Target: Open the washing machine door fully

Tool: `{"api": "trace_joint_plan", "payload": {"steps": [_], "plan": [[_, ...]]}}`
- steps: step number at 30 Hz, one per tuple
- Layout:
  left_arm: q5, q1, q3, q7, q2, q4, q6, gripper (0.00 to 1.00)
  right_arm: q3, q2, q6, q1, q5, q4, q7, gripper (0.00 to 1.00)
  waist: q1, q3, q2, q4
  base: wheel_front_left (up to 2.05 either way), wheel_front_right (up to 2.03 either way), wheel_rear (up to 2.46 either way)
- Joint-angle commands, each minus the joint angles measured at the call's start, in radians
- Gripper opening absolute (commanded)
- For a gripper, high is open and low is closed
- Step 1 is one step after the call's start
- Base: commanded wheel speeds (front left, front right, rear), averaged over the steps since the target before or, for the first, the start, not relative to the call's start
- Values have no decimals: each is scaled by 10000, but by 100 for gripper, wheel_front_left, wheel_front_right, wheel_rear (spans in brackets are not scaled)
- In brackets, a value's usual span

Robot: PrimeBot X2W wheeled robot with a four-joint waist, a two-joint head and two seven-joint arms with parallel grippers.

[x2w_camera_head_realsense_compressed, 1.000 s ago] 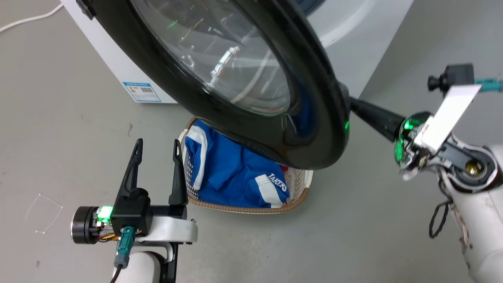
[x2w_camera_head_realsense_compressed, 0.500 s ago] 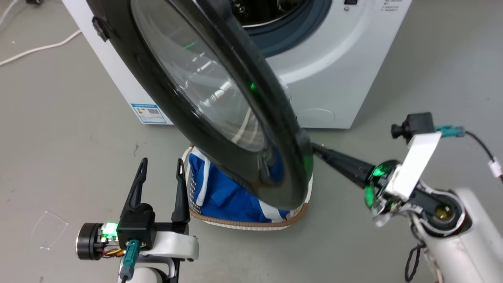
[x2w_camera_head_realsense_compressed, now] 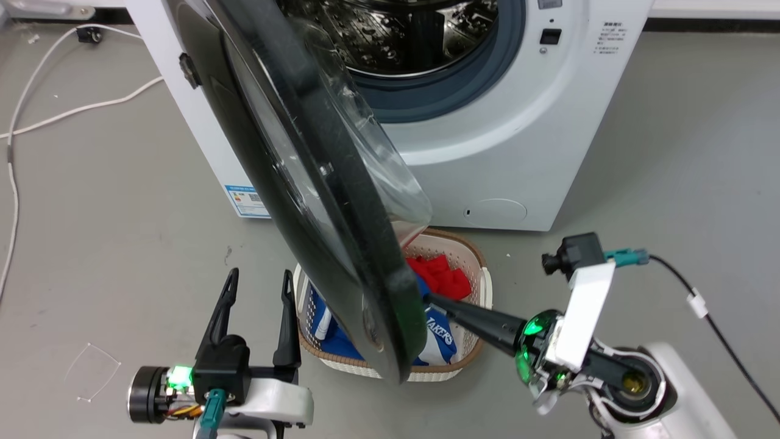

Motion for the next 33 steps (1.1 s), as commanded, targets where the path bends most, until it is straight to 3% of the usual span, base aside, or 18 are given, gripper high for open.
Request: {"api": "trace_joint_plan", "payload": {"steps": [1,11,18,33], "plan": [[-28,171,3,-28,19,23,13,100,67,93,29,227,-16,-61,46,0,1,-74,0,39,0,0,0],[-21,507,43,-28,28,107,66,100,449,392,29,821,-1,21,83,0,1,-552,0,-24,0,0,0],[-38,831,34,-28,35,189,41,100,11,193,29,1611,9,-274,-359,0,1,-1058,0,-171,0,0,0],[-17,1141,155,-27,64,52,79,100,-2179,301,29,2802,-1276,-2278,-4639,0,1,-1371,0,-599,0,0,0]]}}
